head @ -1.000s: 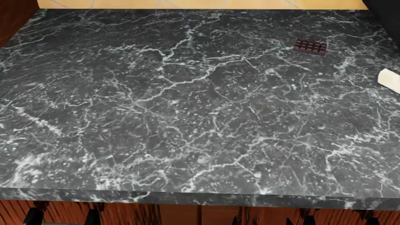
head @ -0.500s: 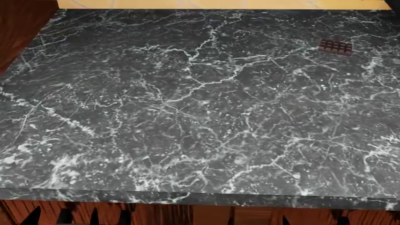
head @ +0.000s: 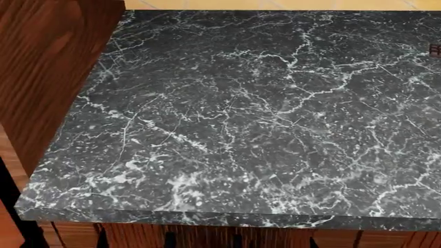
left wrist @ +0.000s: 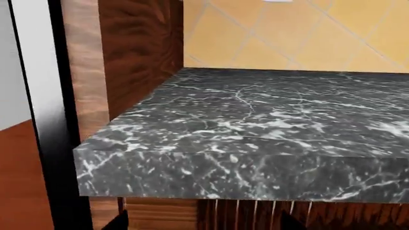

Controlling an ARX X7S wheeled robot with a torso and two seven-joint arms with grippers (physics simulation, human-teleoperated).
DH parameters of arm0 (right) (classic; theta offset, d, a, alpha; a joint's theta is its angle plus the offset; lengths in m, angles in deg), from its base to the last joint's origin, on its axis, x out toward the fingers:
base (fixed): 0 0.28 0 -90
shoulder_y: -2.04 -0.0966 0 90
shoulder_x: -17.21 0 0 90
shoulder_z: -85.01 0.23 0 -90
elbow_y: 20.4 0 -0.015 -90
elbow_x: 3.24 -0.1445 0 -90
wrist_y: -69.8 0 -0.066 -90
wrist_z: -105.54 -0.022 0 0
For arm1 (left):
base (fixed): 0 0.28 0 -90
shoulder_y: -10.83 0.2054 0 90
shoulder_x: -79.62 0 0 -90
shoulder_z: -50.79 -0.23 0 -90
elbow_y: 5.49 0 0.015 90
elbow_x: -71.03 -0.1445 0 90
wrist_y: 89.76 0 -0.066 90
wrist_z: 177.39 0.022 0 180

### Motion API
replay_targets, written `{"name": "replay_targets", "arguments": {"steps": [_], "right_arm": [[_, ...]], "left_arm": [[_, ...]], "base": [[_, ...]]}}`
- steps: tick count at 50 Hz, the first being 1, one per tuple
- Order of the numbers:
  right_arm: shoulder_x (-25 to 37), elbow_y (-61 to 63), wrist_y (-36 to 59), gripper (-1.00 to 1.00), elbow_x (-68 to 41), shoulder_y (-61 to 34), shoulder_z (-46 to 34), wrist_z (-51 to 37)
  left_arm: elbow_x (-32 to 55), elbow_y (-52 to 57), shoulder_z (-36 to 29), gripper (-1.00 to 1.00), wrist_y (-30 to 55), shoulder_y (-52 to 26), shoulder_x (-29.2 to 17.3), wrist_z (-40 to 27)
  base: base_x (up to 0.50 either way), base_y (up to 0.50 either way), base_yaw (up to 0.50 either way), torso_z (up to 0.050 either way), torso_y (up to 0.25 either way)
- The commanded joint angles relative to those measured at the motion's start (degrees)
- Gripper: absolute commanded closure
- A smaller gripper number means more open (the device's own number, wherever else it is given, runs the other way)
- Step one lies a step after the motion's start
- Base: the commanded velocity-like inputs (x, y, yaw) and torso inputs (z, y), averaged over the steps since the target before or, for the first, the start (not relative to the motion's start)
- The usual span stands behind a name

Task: Close the microwave door

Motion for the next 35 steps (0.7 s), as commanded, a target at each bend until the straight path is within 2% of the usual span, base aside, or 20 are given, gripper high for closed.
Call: {"name": "replay_targets", "arguments": {"steps": [1,35], "right_arm": [[0.71,-0.89,-0.52,-1.00,-0.42,-0.45,-0.86,-0.93],[2.27,-0.44,-0.46,-1.00,-1.28,-0.47,-2.83,-3.09]], "left_arm": [[0.56,0.01,-0.82,-1.00,-0.32,-0.05,-0.78,-1.02],[1.72,0.53,-2.91,-1.00,-0.11,-0.05,-2.50,-3.27]], "base": [[0.00,0.50,0.00,0.000,0.000],[0.00,0.50,0.00,0.000,0.000]]}}
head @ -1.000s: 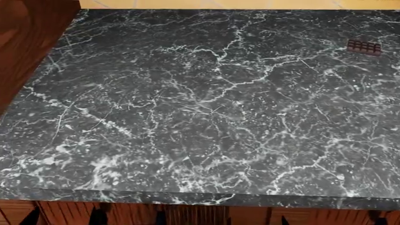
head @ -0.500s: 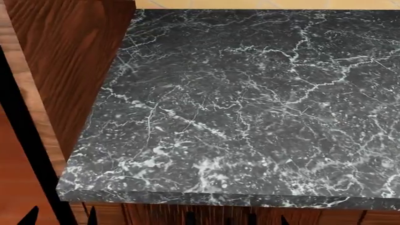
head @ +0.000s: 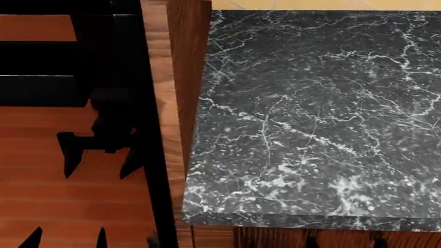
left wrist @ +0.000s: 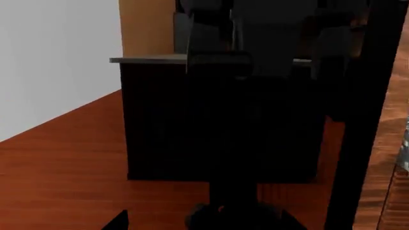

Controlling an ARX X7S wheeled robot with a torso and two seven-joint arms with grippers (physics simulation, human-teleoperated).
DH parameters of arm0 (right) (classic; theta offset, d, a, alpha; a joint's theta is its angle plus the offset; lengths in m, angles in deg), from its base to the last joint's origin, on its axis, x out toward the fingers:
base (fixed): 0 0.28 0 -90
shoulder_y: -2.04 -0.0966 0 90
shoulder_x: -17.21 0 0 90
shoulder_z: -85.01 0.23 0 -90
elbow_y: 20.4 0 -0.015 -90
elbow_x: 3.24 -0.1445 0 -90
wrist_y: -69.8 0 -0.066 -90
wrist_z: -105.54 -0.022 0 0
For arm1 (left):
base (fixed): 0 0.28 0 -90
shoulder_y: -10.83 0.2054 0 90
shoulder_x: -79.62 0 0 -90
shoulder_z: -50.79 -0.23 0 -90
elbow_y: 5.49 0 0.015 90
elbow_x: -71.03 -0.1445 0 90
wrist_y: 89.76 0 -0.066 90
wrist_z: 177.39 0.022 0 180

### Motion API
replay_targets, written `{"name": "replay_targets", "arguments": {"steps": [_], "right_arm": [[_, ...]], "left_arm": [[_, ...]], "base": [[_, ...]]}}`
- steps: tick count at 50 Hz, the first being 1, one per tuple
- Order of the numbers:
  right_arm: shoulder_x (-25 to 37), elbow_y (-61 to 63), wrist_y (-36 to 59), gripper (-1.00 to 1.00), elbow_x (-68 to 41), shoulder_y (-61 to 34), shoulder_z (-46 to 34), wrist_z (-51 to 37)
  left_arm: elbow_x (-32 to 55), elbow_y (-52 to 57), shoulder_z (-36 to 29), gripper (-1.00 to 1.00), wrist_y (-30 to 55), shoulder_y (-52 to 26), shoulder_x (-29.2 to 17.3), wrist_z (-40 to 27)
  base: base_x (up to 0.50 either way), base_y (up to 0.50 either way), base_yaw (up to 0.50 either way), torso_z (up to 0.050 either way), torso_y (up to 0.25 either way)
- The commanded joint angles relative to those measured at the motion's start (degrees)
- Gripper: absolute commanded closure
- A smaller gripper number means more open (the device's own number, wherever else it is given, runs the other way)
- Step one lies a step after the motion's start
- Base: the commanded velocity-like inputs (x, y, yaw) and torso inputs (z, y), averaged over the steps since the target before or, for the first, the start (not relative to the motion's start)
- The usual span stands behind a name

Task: Close the microwave door

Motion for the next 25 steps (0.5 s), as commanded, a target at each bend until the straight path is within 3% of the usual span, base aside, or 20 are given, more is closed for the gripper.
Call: {"name": "replay_targets", "arguments": {"steps": [1,25], "right_arm": [[0.50,0.23,0.12,-1.00,0.01,-0.02,-0.69,-0.85],[1.30,0.16,0.30,-1.00,-0.62,-0.28,-1.78,-1.99]], "left_arm": [[0.39,0.35,-0.67,-1.00,0.15,0.04,-0.53,-0.70],[1.29,0.61,-1.71,-1.00,0.10,-0.01,-1.47,-1.78]], "base": [[0.00,0.50,0.00,0.000,0.000],[0.00,0.50,0.00,0.000,0.000]]}}
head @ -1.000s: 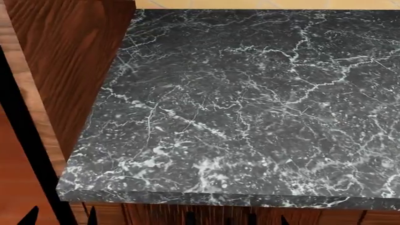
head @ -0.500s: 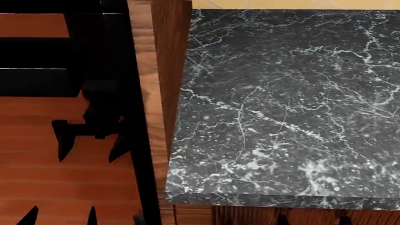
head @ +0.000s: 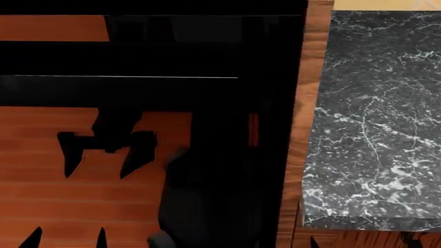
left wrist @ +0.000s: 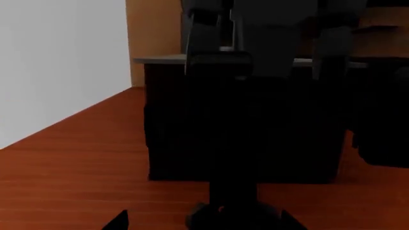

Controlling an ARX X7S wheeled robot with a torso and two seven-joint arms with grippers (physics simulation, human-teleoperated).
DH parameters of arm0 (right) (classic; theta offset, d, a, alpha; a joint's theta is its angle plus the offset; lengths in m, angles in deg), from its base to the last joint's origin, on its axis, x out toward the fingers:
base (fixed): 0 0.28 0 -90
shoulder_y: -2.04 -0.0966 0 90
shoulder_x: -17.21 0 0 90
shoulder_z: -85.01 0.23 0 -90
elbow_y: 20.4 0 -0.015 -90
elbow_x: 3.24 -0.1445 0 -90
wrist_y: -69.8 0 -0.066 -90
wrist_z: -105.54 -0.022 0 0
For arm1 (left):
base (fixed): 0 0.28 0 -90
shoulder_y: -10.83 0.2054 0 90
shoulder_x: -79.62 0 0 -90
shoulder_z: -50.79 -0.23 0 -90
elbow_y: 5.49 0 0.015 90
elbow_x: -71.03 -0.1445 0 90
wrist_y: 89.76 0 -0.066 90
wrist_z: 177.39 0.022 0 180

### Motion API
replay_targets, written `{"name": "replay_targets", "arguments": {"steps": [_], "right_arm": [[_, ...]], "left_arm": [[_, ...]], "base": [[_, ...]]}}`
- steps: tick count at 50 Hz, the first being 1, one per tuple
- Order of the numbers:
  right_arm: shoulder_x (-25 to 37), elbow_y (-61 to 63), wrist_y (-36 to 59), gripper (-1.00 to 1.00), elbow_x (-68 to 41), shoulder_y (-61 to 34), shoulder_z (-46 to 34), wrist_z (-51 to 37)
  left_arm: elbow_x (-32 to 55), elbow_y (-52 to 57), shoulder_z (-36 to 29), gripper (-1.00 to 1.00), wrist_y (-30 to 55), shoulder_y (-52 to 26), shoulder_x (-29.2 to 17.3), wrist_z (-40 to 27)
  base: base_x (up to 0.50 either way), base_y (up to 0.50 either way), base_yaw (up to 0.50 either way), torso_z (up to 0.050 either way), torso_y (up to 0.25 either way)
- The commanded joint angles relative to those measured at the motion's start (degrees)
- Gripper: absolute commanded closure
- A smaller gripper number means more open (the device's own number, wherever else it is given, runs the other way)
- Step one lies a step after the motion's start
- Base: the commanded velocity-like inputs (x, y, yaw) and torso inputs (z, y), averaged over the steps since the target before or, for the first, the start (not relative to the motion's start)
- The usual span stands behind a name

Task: Close the microwave door

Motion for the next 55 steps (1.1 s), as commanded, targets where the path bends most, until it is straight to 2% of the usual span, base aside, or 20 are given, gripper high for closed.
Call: {"name": "replay_targets", "arguments": {"steps": [1,38,55], "right_arm": [[0.38,-0.25,-0.32,-1.00,-0.24,-0.04,-0.55,-0.53],[1.18,-1.63,-0.98,-1.00,-2.16,-0.66,-1.28,-1.68],[1.88,0.88,-1.40,-1.00,-3.49,0.26,-1.38,-2.06]], "left_arm": [[0.39,0.32,-0.52,-1.00,0.16,0.02,-0.47,-0.54],[1.26,-0.18,-1.89,-1.00,-0.68,-0.17,-1.52,-1.84],[1.69,0.18,-2.46,-1.00,-0.68,-0.12,-2.00,-2.35]], "base": [[0.00,0.50,0.00,0.000,0.000],[0.00,0.50,0.00,0.000,0.000],[0.00,0.00,0.00,0.000,0.000]]}}
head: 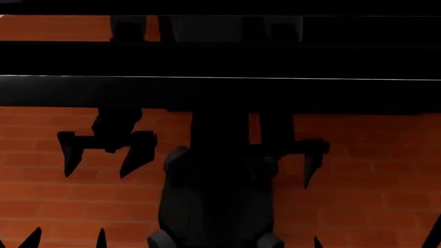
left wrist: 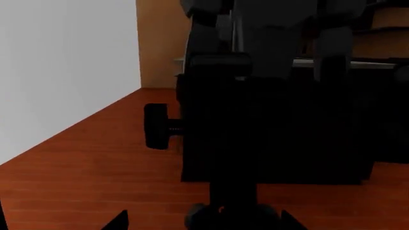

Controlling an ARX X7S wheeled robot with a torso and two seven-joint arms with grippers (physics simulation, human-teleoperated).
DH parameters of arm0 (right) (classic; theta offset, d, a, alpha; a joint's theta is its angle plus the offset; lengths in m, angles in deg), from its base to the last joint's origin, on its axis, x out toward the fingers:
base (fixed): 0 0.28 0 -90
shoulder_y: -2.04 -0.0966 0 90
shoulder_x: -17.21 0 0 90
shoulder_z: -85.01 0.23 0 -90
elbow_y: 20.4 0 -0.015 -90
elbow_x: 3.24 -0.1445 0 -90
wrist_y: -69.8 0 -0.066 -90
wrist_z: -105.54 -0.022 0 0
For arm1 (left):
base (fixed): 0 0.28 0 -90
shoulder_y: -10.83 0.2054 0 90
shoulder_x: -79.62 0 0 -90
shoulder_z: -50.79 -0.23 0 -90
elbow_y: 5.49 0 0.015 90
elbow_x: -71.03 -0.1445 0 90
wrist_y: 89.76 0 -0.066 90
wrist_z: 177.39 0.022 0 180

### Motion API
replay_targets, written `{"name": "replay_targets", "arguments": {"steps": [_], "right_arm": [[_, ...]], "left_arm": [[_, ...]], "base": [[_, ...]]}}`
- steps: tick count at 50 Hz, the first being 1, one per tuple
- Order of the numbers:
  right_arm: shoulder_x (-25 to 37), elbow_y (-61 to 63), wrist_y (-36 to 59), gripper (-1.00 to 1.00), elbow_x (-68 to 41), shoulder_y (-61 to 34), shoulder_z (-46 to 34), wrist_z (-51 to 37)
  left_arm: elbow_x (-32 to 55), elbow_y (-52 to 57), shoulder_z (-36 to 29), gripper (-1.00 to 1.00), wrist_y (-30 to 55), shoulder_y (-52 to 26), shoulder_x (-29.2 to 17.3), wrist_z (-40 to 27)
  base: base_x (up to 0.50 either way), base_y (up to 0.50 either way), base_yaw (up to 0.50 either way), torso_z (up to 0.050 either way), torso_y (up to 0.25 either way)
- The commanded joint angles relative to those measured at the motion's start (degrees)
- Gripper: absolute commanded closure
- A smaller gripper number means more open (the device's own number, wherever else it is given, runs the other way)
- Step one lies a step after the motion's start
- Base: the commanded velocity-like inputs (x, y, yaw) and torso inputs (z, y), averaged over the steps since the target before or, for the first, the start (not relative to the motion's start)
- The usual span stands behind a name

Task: Close the microwave door

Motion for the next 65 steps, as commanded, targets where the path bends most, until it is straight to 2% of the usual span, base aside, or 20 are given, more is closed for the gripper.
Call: {"name": "replay_targets", "arguments": {"steps": [1,9,41,65], "right_arm": [[0.38,0.61,0.24,-1.00,-0.65,-0.01,-0.21,-0.32],[0.63,1.03,0.91,-1.00,-1.35,0.06,-0.55,-0.24],[1.18,-1.82,-1.27,-1.00,-1.25,-0.60,-1.75,-1.09],[1.99,0.66,-1.59,-1.00,-2.24,-0.01,-2.13,-1.65]], "left_arm": [[0.24,0.34,-0.46,-1.00,0.12,0.00,-0.29,-0.41],[0.41,0.72,-0.75,-1.00,0.33,0.00,-0.56,-0.69],[1.04,-0.05,-1.74,-1.00,-0.71,-0.27,-1.31,-1.32],[1.50,0.08,-2.40,-1.00,-0.95,-0.30,-1.92,-1.88]], "base": [[0.00,0.00,0.00,0.000,0.000],[-0.08,0.00,0.00,0.000,0.000],[-0.50,0.00,0.00,0.000,0.000],[0.00,0.02,0.00,0.000,0.000]]}}
